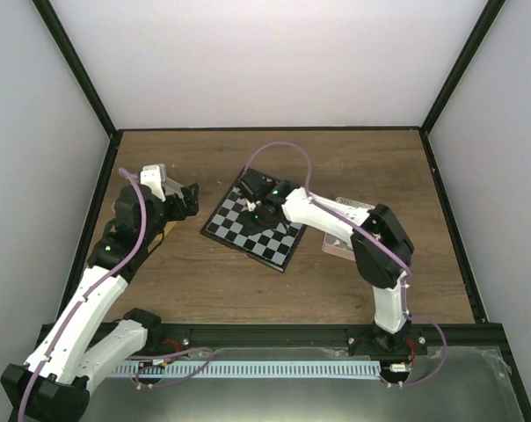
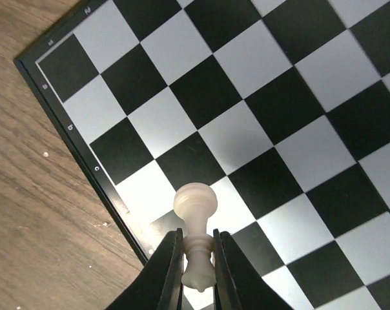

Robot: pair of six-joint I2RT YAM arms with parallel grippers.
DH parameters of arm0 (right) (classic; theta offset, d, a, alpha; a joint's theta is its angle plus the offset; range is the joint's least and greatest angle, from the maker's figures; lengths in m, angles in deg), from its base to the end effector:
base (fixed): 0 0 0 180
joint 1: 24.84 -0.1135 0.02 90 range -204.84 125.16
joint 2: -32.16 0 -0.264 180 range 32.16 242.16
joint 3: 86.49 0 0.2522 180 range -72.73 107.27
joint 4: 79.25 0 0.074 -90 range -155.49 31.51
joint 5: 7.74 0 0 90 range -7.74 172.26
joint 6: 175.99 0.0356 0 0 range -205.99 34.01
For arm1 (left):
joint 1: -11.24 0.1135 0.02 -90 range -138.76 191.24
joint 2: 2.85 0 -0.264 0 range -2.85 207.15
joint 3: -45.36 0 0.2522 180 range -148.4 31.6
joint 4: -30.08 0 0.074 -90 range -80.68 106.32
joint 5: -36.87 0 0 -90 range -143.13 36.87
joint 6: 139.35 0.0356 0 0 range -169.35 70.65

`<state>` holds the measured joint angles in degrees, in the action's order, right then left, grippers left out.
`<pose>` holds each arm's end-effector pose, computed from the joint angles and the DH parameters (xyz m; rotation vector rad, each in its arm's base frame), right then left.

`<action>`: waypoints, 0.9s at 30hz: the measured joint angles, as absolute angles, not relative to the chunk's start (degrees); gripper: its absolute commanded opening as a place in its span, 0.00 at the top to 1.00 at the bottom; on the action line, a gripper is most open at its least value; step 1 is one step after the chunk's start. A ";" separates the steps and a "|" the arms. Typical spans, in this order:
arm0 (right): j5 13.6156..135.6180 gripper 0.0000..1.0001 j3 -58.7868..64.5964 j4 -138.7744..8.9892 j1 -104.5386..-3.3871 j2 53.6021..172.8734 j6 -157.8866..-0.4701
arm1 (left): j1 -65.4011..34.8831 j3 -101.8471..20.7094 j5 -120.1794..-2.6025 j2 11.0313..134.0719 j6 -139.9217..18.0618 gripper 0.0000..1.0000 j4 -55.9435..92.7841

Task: Set up the chess pieces on the board
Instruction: Place the chess piece on the chessboard.

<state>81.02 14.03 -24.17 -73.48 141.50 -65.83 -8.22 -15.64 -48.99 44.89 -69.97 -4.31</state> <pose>0.2669 0.3044 0.2255 -0.6837 2.6659 0.3850 0.1801 -0.0609 0.3273 -0.0684 1.9578 -0.3936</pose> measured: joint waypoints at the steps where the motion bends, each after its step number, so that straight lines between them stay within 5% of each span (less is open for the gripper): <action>1: 81.33 0.90 14.97 -23.36 -73.81 142.59 -66.09 | -8.22 -15.75 -48.81 45.00 -69.60 0.00 -4.83; 23: 84.63 0.89 27.85 -12.87 -76.30 154.30 -71.03 | -8.22 -14.83 -41.18 43.34 -66.80 0.00 -5.92; 27: 84.80 0.80 29.31 -11.77 -76.32 155.46 -71.21 | -8.22 -14.31 -41.12 42.97 -66.67 0.00 -6.03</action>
<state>84.80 29.31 -11.77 -76.32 155.46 -71.21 -8.22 -14.31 -41.12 42.97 -66.67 -6.03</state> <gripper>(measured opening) 0.124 0.997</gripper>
